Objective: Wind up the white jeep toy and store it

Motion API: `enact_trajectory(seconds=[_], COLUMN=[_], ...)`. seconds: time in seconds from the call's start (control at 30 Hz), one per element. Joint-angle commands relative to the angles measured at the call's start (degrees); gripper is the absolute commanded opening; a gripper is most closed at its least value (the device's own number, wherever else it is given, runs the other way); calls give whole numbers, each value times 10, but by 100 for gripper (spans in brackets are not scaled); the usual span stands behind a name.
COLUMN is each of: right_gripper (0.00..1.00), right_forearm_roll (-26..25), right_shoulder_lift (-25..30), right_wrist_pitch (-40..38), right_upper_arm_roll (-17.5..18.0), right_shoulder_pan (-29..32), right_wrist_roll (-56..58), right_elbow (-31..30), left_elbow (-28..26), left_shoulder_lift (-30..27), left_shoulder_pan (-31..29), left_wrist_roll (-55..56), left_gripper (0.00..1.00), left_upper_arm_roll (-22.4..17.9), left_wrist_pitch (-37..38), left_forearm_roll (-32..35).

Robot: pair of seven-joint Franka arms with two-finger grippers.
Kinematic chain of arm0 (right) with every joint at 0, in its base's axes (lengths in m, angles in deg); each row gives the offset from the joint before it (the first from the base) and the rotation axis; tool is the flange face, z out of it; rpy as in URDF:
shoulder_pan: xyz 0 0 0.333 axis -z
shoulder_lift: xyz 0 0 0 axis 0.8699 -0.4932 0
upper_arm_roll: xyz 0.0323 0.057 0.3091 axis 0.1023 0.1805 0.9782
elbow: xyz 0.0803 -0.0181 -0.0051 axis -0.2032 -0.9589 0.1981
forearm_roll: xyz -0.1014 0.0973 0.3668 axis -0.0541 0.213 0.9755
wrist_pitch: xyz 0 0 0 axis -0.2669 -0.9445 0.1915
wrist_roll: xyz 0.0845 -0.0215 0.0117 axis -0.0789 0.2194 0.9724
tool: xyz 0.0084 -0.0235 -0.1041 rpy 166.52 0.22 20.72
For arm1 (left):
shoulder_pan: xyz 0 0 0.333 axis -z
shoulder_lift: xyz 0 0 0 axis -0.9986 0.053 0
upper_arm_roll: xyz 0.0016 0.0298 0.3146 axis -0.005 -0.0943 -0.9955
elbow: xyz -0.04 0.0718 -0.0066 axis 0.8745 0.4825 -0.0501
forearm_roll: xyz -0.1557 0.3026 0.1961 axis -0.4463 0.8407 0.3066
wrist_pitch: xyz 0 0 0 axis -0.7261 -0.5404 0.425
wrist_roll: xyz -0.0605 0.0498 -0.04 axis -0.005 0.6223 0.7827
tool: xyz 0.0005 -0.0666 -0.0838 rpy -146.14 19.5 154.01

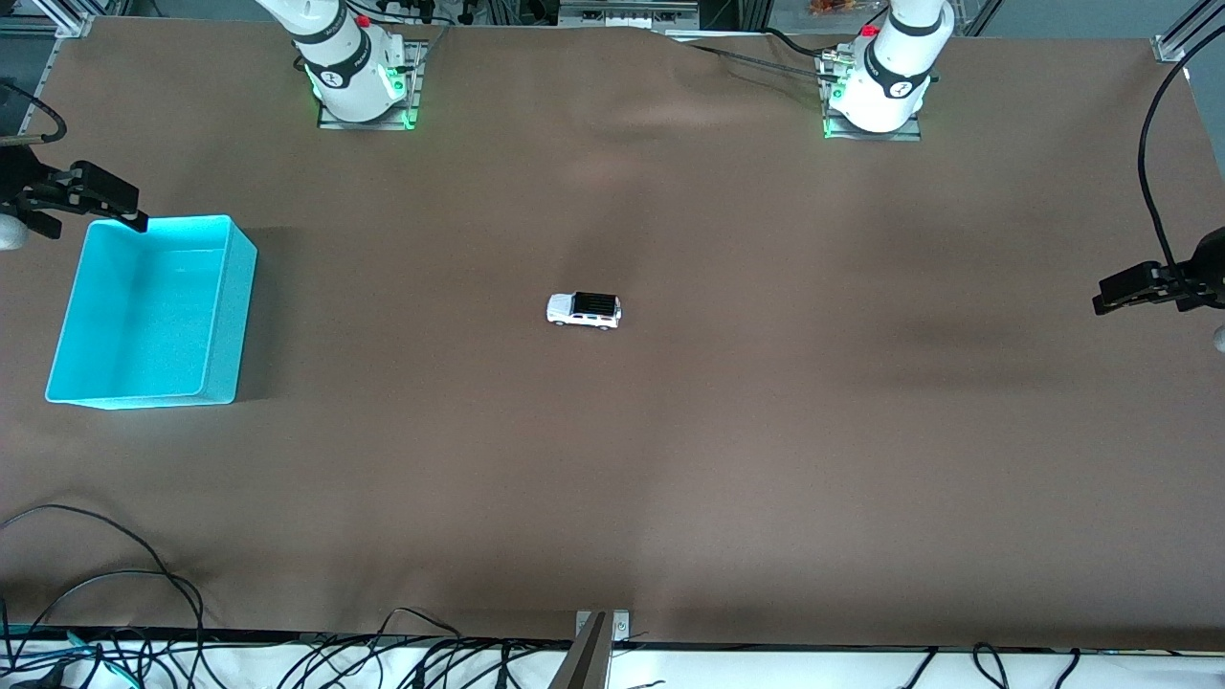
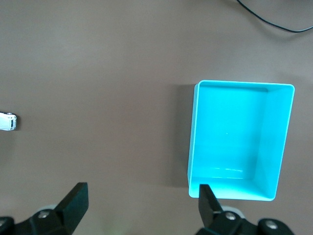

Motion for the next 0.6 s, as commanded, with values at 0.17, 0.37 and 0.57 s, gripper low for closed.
enact_trajectory(seconds=[0.17, 0.37, 0.57], right_gripper=[100, 100, 100], right_forearm_roll=[-2, -2, 7], right_shoulder_lift=[-4, -3, -4], right_wrist_pitch=[-12, -12, -8], right_upper_arm_roll=[1, 2, 0], right_shoulder_pan=[0, -1, 0], right_wrist_roll=[-3, -20, -22], right_elbow=[14, 14, 14], left_elbow=[-9, -14, -14], left_shoulder_lift=[-9, -8, -5], left_shoulder_pan=[0, 0, 0], left_wrist_roll=[-13, -13, -13], left_gripper=[100, 100, 100], left_upper_arm_roll=[-1, -1, -1], left_wrist_pitch=[5, 3, 0], left_forearm_roll=[-15, -16, -16])
